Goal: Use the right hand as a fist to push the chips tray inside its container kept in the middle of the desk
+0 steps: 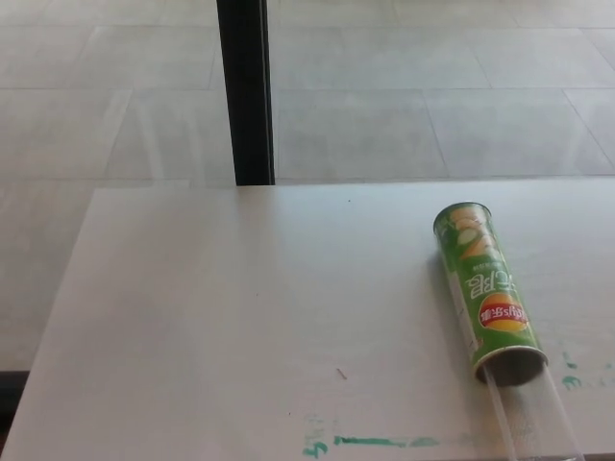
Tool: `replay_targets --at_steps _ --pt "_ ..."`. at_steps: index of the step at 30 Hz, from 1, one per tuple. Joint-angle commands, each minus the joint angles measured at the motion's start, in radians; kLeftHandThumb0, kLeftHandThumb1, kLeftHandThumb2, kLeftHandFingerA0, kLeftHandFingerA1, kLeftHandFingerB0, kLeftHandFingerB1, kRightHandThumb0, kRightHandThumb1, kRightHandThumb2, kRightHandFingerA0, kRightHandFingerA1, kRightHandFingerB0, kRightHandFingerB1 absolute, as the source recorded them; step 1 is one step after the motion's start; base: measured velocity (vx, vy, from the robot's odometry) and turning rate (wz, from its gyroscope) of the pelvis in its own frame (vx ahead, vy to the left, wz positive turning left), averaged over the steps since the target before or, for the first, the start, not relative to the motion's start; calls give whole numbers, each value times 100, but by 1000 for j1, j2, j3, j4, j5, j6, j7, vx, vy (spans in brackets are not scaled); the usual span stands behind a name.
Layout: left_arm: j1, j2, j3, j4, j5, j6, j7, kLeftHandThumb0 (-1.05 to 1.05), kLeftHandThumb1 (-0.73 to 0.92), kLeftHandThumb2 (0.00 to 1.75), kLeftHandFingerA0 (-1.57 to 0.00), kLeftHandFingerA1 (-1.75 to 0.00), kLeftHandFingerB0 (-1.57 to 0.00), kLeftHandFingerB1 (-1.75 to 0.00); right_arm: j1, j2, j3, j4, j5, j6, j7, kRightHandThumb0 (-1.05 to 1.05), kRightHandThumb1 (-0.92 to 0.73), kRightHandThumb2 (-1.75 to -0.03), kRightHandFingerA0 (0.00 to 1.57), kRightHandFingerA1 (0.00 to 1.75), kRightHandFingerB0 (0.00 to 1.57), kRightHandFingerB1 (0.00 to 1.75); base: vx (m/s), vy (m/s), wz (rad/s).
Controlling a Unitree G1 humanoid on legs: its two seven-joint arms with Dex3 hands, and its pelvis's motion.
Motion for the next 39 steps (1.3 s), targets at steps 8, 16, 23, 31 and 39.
replay_targets --at_steps 8,16,23,31,39 --pt "-4 11 3 25 -42 -39 -32 -69 86 65 -59 -61 -44 -46 -82 -33 -168 -347 172 -22 -42 -56 -76 -64 72 64 47 41 0 0 0" --pt "-9 8 16 33 -59 -21 -23 -67 85 65 -58 -59 -45 -46 -71 -13 -228 -716 240 126 -83 -49 -78 -63 69 58 36 40 0 0 0" --pt "-2 10 11 31 -55 -27 -24 -68 86 65 -57 -59 -47 -47 -55 -2 -261 -963 239 275 -157 -54 -79 -62 72 58 38 42 0 0 0" --pt "-2 13 7 31 -53 -23 -26 -68 86 65 -58 -60 -43 -46 -23 27 -249 -1171 301 269 -88 -52 -77 -63 69 59 48 46 0 0 0" --pt "2 16 9 33 -55 -29 -27 -68 86 65 -57 -58 -46 -46 70 32 -117 -1389 326 268 39 -54 -80 -64 65 56 43 43 0 0 0"
